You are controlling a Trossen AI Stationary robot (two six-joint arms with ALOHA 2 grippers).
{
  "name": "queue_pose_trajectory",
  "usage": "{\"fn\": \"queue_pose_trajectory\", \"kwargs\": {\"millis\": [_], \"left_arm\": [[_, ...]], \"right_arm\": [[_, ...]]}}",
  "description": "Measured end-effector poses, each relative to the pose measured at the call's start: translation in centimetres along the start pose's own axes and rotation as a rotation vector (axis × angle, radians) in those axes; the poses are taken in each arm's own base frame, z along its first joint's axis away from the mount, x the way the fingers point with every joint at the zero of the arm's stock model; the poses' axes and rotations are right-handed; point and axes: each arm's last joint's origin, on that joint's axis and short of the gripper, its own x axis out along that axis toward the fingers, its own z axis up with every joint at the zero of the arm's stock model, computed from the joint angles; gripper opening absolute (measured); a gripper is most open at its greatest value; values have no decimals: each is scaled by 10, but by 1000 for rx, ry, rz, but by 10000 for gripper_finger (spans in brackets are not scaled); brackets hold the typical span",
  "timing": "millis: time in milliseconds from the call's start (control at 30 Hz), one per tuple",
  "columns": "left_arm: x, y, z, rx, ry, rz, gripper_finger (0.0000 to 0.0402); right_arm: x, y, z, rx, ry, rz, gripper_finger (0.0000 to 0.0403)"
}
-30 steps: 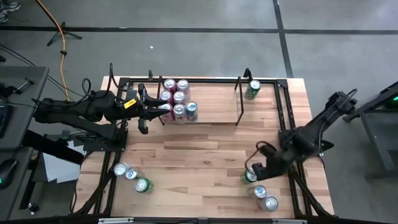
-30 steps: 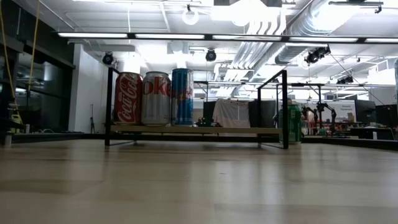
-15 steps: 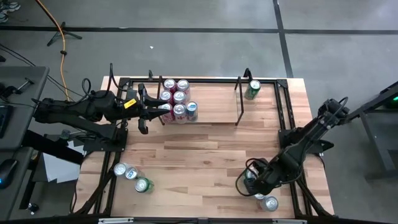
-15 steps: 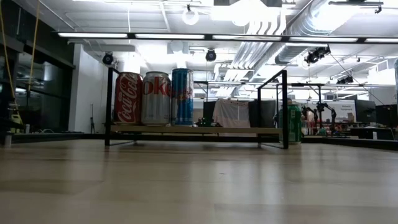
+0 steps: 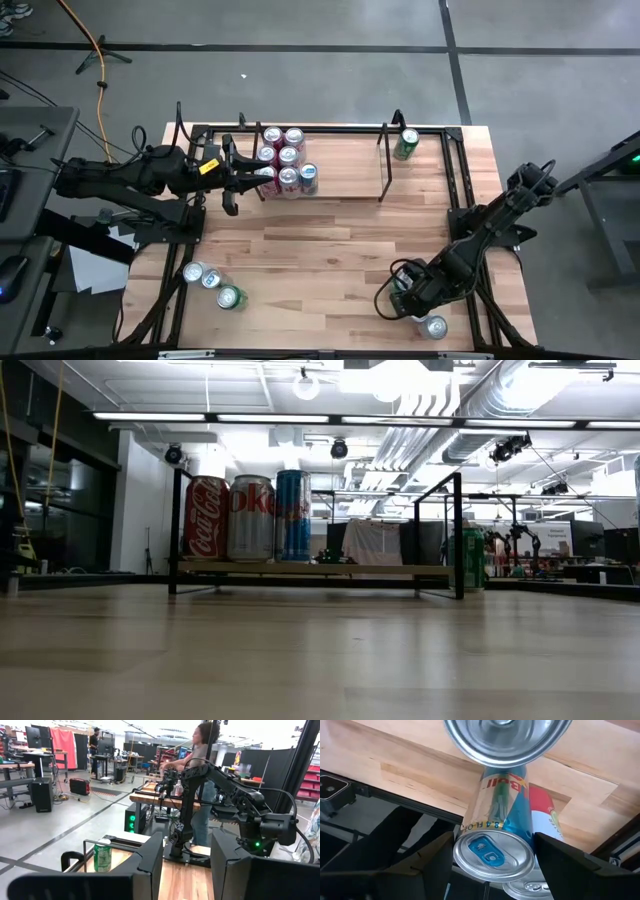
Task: Place canned beverage on shelf
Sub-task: Put the right blue soda can on the shelf aligned with the other blue soda can
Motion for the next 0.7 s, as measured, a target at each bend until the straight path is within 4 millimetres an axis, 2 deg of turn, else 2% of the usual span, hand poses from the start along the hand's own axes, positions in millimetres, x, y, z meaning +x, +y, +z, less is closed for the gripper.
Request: {"fn": "queue_pose_trajectory", "kwargs": {"millis": [433,700], "left_arm": [[0,0,0,0,0,0,76],[0,0,0,0,0,0,76]], "right_arm": [[1,-8,6,-4,-46,-92,253],[-2,-9,14,-53,-54,-129,219]]}}
